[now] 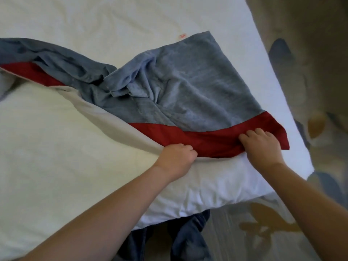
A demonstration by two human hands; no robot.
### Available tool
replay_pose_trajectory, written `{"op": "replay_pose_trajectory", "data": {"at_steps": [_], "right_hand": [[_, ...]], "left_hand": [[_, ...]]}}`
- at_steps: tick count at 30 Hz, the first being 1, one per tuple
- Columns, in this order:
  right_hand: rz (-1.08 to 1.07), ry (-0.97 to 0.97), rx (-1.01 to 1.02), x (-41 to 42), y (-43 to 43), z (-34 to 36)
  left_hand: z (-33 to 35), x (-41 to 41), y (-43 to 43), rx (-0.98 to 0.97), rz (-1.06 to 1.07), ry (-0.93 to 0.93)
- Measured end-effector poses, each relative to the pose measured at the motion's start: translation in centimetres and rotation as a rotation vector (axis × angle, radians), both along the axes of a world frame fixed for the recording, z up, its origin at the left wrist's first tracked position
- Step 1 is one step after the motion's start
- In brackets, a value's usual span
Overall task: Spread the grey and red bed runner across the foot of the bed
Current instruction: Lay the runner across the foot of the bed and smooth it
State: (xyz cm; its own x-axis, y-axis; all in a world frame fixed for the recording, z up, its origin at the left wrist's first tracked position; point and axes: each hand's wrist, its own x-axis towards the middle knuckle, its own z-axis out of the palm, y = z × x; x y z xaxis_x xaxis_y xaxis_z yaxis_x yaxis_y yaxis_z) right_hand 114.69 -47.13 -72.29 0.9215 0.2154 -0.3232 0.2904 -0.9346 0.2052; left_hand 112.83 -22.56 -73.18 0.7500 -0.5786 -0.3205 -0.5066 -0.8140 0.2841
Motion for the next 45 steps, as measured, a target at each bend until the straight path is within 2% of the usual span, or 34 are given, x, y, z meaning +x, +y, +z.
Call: {"op": "replay_pose_trajectory", "data": {"at_steps": [6, 10, 14, 17, 21, 24, 28, 33, 37, 41, 45], "right_hand": [[-0.079, 0.117, 0.020, -2.7, -5.2, 0.2], [0.015, 0.108, 0.158, -4.0, -6.7, 0.8], [0.012, 0.243, 0.264, -3.2, -7.8, 1.0], [-0.105, 0.186, 0.434, -1.6, -8.3, 1.3], [-0.413, -0.129, 0.650, -0.3, -8.3, 1.2], [-0.714, -0.263, 0.616, 0.8, -8.5, 1.0], [-0.890, -0.090, 0.483, 1.1, -9.6, -0.4], [-0.858, -0.009, 0.569, 0.7, -10.2, -0.9], [-0.964, 0.042, 0.700, 1.4, -10.5, -0.8], [-1.084, 0.002, 0.824, 2.5, -10.5, -1.4], [-1.005, -0.011, 0.767, 2.7, -10.7, -2.0]], "left_hand": [[0.6, -1.3, -4.8, -0.025, -0.090, 0.036], [2.0, -0.2, -7.9, -0.132, -0.217, -0.115], [2.8, 3.0, -12.2, -0.182, -0.165, -0.274], [3.0, 6.0, -14.5, -0.095, -0.083, -0.258], [3.4, 8.9, -15.9, -0.016, -0.114, -0.318], [3.7, 10.1, -15.8, 0.074, -0.168, -0.323], [4.0, 11.4, -17.0, 0.210, -0.373, -0.354], [3.7, 15.2, -21.2, 0.161, -0.406, -0.344], [2.4, 17.9, -23.2, 0.296, -0.536, -0.293], [1.8, 19.8, -24.0, 0.370, -0.671, -0.278], [2.0, 22.2, -24.5, 0.464, -0.823, -0.247]]}}
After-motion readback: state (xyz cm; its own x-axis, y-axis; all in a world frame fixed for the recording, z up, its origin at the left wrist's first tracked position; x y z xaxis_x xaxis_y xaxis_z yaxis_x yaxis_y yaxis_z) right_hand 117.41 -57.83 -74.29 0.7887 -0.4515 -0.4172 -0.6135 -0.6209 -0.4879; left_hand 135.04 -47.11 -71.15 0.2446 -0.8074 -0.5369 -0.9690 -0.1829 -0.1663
